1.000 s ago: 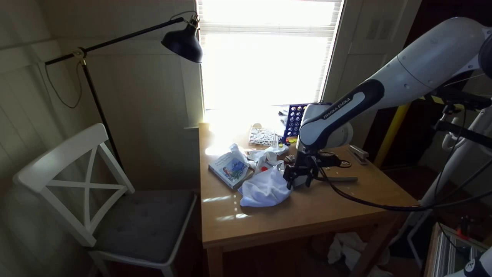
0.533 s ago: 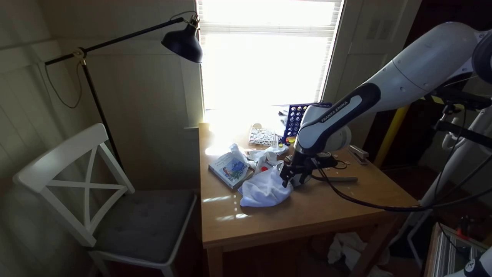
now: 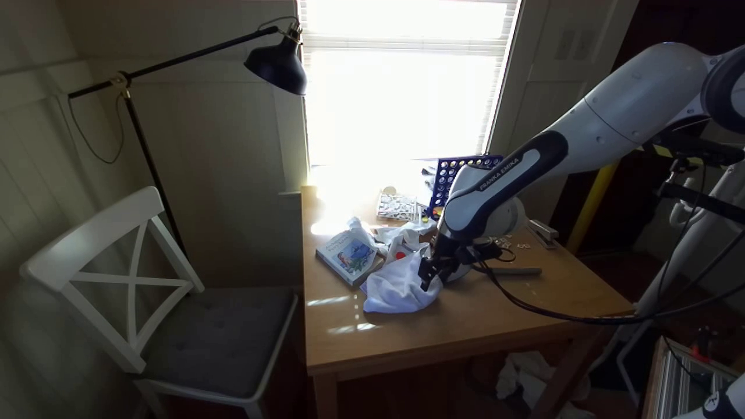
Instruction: Fold the towel
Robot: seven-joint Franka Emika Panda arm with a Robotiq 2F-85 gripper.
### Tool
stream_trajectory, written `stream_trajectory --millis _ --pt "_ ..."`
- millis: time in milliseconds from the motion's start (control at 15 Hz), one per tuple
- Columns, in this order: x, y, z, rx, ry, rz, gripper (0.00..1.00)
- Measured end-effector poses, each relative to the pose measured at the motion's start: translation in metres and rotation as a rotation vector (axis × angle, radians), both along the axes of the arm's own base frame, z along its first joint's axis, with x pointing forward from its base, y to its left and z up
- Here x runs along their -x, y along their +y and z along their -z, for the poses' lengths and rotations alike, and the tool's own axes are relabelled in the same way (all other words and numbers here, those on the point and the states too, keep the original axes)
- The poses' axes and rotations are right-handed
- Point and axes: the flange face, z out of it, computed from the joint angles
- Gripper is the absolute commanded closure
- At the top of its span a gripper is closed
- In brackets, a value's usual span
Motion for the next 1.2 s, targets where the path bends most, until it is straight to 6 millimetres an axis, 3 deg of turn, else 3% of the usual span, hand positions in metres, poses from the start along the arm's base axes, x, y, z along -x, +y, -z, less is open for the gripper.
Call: stream_trajectory --millis 333,467,667,800,1200 --pt "0.000 0.003 0.004 -0.004 -0.009 -0.062 0.95" --pt "0.000 0.002 0.004 -0.004 -0.009 -0.059 1.00" --pt "-0.001 -0.009 -0.008 -0.009 -0.006 -0.015 0.99" --pt "-0.001 -0.022 -0.030 -0.048 -0.008 0.039 0.99" --pt "-0.006 -0.060 -0.123 -0.320 -0.040 0.204 0.99"
